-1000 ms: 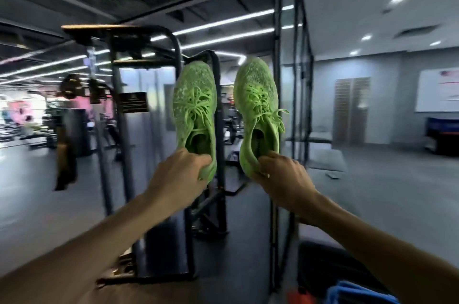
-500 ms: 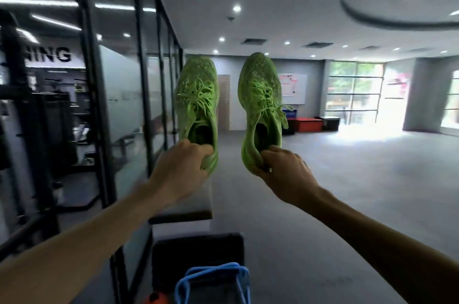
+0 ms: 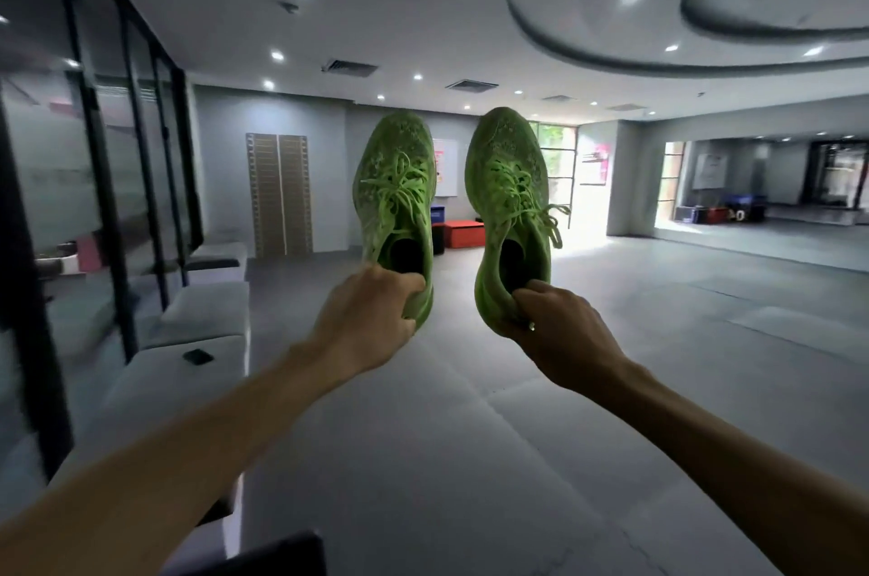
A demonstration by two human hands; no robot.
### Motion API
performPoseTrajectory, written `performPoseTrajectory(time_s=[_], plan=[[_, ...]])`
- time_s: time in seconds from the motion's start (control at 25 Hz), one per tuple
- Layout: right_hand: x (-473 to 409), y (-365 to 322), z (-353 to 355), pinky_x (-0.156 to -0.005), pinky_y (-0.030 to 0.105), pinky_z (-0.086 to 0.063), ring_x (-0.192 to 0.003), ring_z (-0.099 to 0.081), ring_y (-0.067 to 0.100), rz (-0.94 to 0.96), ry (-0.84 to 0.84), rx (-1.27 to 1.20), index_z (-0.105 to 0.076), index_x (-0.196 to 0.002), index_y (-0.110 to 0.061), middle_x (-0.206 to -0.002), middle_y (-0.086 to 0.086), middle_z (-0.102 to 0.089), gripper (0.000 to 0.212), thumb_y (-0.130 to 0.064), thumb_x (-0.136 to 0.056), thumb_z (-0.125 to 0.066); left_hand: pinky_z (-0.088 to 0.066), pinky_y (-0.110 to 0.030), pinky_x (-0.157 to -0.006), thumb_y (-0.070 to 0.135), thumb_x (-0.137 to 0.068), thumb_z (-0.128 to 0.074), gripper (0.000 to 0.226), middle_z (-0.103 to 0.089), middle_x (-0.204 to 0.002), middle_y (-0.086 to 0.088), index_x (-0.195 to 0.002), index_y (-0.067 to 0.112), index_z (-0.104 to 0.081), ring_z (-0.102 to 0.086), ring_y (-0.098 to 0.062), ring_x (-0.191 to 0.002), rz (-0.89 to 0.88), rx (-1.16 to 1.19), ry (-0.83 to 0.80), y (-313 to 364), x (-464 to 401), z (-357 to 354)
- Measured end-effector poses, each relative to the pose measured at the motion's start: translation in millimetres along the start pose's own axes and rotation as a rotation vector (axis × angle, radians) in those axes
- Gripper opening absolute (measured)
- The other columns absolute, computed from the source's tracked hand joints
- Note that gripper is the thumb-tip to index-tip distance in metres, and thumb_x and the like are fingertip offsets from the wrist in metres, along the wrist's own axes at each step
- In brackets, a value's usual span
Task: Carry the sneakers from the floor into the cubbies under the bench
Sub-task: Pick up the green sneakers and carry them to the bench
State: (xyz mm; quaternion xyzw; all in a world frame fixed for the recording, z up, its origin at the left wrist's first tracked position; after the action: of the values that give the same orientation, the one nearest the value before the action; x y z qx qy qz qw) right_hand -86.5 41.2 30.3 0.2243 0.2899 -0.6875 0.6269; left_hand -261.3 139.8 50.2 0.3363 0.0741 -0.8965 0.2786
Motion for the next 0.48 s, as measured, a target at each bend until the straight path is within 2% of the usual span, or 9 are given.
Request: performPoseTrajectory(time_s=[0.12, 0.24, 0.36, 0.48], plan=[[-50.1, 68.2, -34.8, -0.048, 0.021, -0.022, -0.061, -0.04, 0.021, -0.024, 0.002, 0.035, -0.042, -0.069, -0.019, -0.073, -0.003, -0.044, 0.029, -0.026, -0.09, -0.06, -0.048, -0.033, -0.063, 0.017, -0.076, -0.07, 0.028, -0.049, -0.072, -0.001, -0.073, 0.027, -0.044, -0.055, -0.027, -0.069, -0.043, 0.044, -0.024, -13.5, -75.0, -63.1], [-97.7, 137.6, -77.2, -0.049, 0.017, -0.02, -0.06, -0.041, 0.02, -0.046, -0.008, 0.046, -0.042, -0.07, -0.019, -0.073, -0.003, -0.044, 0.028, -0.027, -0.09, -0.06, -0.039, -0.029, -0.058, 0.017, -0.075, -0.069, 0.034, -0.048, -0.07, -0.001, -0.071, 0.029, -0.038, -0.049, -0.025, -0.065, -0.058, 0.034, -0.018, -29.7, -145.6, -131.3], [-146.4, 205.8, -116.7, -0.048, 0.019, -0.022, -0.06, -0.041, 0.021, -0.054, -0.015, 0.047, -0.042, -0.068, -0.019, -0.072, -0.002, -0.044, 0.03, -0.027, -0.091, -0.06, -0.038, -0.028, -0.058, 0.018, -0.075, -0.069, 0.035, -0.05, -0.071, -0.001, -0.069, 0.029, -0.036, -0.05, -0.025, -0.066, -0.05, 0.023, -0.027, -43.3, -212.9, -193.3], [-214.7, 281.4, -155.5, -0.05, 0.028, -0.026, -0.061, -0.042, 0.024, -0.061, -0.027, 0.04, -0.042, -0.068, -0.017, -0.073, -0.002, -0.045, 0.03, -0.027, -0.09, -0.06, -0.042, -0.029, -0.058, 0.018, -0.074, -0.068, 0.033, -0.051, -0.071, -0.002, -0.065, 0.028, -0.038, -0.053, -0.027, -0.068, -0.02, 0.042, -0.05, -57.1, -296.9, -252.6]])
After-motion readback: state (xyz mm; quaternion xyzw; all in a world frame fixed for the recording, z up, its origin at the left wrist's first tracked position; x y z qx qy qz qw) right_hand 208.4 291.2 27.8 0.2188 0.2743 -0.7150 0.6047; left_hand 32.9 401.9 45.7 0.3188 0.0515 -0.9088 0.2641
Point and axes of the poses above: each hand's wrist, its own x-axis away from the middle knuckle, its own z-axis out of the back of the hand, y = z × x, the point moved 4 cm from there along -x, towards the middle knuckle
